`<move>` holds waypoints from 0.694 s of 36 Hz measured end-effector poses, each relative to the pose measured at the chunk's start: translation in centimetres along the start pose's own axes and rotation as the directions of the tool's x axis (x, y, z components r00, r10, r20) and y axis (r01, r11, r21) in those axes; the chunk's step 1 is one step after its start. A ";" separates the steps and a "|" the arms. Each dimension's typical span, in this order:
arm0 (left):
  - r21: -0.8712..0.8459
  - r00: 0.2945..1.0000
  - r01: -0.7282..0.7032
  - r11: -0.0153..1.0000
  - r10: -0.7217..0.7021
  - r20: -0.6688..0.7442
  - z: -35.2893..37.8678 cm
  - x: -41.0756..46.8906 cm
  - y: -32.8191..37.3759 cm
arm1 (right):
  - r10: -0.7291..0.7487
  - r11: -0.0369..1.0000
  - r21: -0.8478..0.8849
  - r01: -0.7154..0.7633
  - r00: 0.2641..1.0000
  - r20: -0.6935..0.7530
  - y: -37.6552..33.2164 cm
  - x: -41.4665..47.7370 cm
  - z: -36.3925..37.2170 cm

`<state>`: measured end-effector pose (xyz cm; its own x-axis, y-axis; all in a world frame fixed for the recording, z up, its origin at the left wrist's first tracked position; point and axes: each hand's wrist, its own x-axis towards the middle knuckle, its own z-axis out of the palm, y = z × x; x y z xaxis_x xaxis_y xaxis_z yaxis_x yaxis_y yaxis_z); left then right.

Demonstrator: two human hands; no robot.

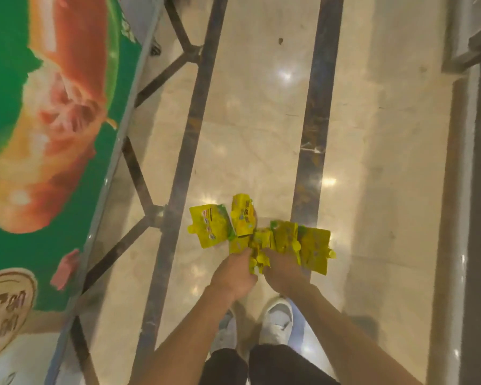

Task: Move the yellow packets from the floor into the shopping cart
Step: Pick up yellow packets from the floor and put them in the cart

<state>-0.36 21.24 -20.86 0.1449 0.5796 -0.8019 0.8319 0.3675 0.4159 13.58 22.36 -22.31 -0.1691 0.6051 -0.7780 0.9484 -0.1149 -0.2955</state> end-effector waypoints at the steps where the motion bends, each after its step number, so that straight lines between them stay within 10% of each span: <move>1: -0.002 1.000 -0.001 1.000 0.001 0.000 0.6 1.1 -0.1 | -0.011 1.000 0.006 0.011 1.000 0.007 0.3 1.1 0.9; 25: 0.016 0.998 0.012 1.000 -0.011 -0.066 -1.3 -3.5 1.5 | -0.066 0.989 -0.136 0.053 0.993 -0.093 0.7 -2.2 -1.4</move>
<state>-0.31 20.67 -16.88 0.1006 0.6222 -0.7764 0.8418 0.3626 0.3998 14.99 22.03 -20.03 -0.2057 0.6820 -0.7018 0.9657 0.0254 -0.2584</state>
